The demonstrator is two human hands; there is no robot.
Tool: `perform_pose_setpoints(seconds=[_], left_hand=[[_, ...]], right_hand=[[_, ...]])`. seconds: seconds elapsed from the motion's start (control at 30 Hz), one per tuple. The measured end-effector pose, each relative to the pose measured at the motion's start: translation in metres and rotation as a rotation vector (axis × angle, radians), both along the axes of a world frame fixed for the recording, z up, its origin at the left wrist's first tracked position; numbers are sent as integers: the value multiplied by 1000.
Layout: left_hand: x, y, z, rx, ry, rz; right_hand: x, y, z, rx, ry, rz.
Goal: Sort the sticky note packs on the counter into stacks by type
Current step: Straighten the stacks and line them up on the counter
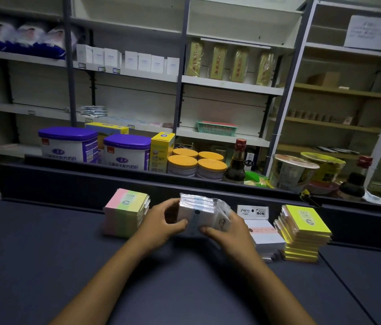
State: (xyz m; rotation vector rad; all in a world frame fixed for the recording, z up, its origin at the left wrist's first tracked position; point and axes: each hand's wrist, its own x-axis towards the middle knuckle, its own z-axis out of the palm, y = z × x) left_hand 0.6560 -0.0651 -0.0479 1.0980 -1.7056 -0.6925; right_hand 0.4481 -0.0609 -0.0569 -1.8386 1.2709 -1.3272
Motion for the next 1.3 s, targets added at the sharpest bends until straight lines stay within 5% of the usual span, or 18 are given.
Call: perform_pose_setpoints(seconds=[0.17, 0.7, 0.87, 1.03, 1.17, 1.3], left_hand=[[-12, 2, -21, 155, -357, 9], [-17, -3, -19, 79, -238, 58], [-17, -4, -28, 163, -370, 34], [-17, -3, -17, 89, -241, 25], [-15, -2, -25, 163, -379, 7], [-15, -3, -21, 118, -322, 11]], right_hand=[[8, 2, -14, 33, 86, -22], [7, -1, -13, -81, 85, -87], [10, 1, -16, -34, 195, -70], [8, -1, -11, -113, 123, -128], [9, 1, -17, -43, 208, -95], [8, 2, -12, -74, 158, -99]])
